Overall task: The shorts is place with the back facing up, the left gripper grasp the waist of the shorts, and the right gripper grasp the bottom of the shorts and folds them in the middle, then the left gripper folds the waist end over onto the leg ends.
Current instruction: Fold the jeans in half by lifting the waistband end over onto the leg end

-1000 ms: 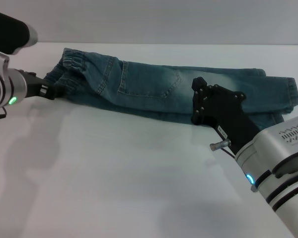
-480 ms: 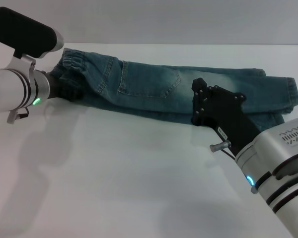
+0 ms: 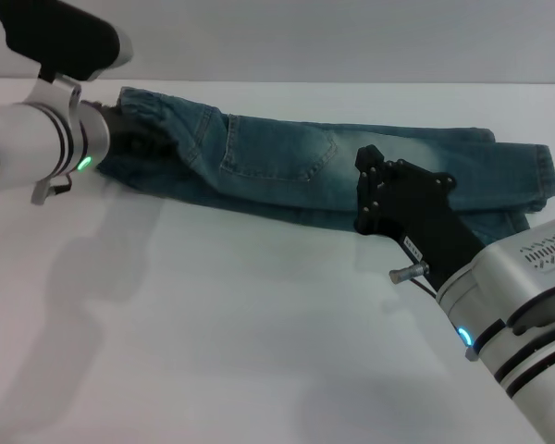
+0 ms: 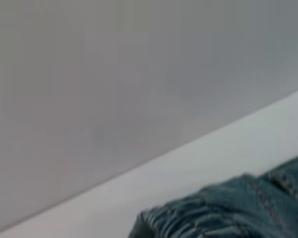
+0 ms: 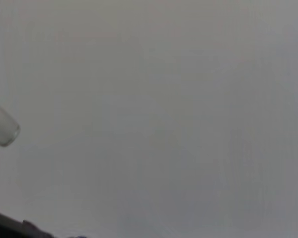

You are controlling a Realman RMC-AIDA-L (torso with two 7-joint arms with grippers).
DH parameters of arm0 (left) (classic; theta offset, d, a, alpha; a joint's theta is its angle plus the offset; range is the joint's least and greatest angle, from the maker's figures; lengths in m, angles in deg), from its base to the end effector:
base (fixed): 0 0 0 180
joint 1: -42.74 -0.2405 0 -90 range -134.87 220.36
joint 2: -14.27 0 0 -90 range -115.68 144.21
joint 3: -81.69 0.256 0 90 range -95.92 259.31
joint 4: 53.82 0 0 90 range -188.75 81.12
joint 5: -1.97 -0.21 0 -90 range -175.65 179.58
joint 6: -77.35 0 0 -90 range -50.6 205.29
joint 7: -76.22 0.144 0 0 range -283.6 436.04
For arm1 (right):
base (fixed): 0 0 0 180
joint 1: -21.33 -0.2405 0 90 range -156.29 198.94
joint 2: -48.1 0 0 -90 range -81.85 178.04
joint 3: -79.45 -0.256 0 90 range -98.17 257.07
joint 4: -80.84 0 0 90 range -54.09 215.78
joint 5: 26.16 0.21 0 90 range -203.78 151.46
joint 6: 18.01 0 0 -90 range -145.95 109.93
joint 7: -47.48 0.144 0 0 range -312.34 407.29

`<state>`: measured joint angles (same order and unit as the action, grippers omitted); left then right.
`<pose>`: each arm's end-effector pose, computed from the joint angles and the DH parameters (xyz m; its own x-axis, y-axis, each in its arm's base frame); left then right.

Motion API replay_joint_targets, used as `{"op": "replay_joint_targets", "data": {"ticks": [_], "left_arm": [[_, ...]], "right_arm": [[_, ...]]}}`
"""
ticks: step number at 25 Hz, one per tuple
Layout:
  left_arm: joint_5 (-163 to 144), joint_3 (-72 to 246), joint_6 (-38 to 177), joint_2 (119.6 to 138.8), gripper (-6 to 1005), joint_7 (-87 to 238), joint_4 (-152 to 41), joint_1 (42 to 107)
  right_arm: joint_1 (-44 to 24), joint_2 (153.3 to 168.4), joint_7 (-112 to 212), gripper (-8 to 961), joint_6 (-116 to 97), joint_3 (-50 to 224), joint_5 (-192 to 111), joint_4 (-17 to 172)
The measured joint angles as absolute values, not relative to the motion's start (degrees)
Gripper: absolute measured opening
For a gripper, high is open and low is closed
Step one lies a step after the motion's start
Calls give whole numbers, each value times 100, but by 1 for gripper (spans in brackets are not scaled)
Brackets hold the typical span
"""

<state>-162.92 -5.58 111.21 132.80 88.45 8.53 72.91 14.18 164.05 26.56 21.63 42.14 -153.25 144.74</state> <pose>-0.2211 0.4231 -0.0167 0.8243 0.5282 0.2039 0.4492 -0.3909 -0.8034 0.1905 0.2736 -0.0951 0.6587 -0.0709 -0.7491 -0.6965 -0.4341 -0.5713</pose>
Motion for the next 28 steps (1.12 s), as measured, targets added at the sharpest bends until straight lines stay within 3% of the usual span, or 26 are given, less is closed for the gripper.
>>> {"op": "replay_joint_targets", "data": {"ticks": [9, 17, 28], "left_arm": [[-15809, -568, 10291, 13247, 782, 8880, 542, 7746], [-15641, -594, 9588, 13251, 781, 8879, -831, 8649], [-15753, -607, 9623, 13221, 782, 8908, -135, 8312]], "right_arm": [[1406, 16416, 2864, -1, 2163, 4194, -15331, 14471], [1436, 16411, 2871, -1, 2163, 4188, -15329, 14481], [1436, 16411, 2876, 0, 2163, 4238, -15320, 14497]]}}
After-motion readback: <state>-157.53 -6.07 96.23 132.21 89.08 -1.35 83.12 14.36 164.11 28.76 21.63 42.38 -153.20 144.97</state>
